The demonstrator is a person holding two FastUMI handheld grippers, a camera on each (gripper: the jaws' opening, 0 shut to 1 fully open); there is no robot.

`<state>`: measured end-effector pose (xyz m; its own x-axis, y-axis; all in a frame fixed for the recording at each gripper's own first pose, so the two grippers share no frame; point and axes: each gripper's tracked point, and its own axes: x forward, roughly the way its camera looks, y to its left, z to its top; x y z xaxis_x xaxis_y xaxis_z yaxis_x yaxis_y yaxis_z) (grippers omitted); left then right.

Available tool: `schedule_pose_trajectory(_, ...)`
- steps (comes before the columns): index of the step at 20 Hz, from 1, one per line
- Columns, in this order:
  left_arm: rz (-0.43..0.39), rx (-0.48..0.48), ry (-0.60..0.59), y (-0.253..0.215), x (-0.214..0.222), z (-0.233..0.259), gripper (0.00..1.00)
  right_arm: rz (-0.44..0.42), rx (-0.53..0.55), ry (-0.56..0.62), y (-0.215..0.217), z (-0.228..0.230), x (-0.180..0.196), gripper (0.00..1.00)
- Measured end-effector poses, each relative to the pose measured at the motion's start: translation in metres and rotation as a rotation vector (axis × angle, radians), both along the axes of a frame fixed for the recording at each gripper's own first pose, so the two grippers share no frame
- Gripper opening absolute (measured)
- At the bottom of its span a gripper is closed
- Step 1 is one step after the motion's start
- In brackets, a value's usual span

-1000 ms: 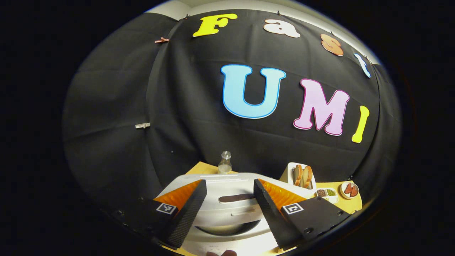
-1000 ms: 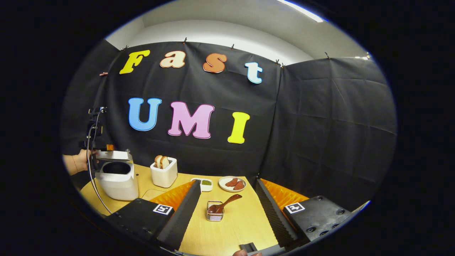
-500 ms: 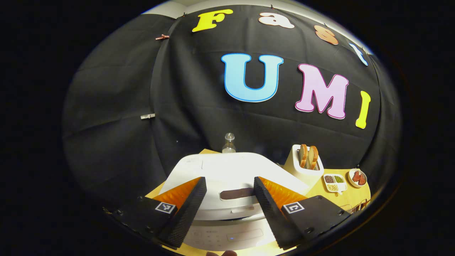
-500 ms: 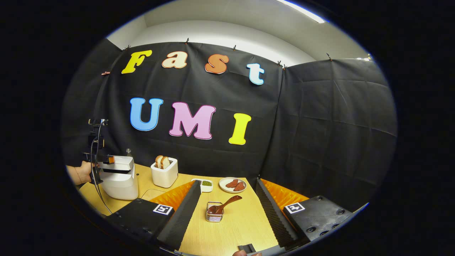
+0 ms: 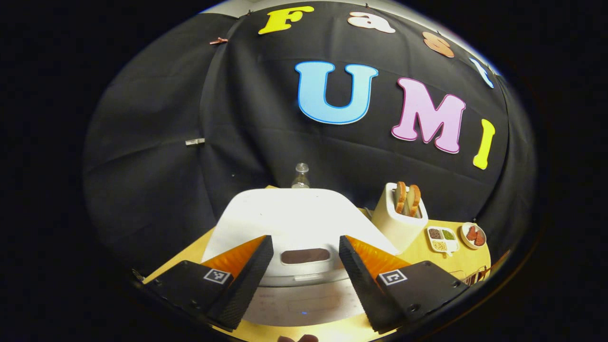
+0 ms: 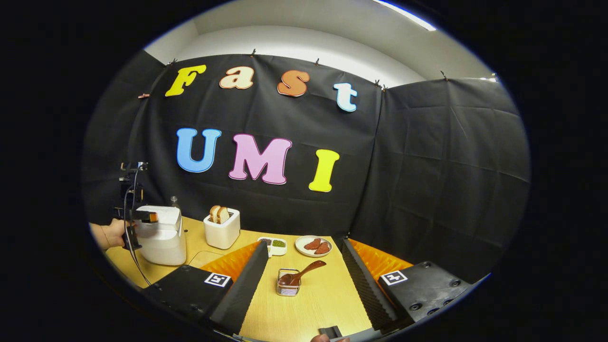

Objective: Close the left gripper, press the button to open the rice cooker; take a wooden spoon from the chopstick holder with the right hand, scoop a spoonful of rice and pour it into the rice cooker, then put the wooden spoon back into the chopstick holder.

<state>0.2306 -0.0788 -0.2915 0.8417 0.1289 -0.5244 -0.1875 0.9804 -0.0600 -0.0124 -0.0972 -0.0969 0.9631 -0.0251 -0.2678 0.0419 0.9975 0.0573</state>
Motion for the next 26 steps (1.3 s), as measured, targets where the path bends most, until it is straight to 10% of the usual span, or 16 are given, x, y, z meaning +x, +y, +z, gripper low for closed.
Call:
schedule_pose_trajectory(15,-0.064,0.12,-0.039,0.011,-0.009,-0.014,0.98,0.008,-0.001,0.006,-0.003,-0.001,-0.008,0.98)
schedule_pose_trajectory(26,-0.209,-0.037,-0.353,0.006,-0.067,0.115,0.95,0.013,0.007,-0.033,0.003,0.016,0.004,0.98)
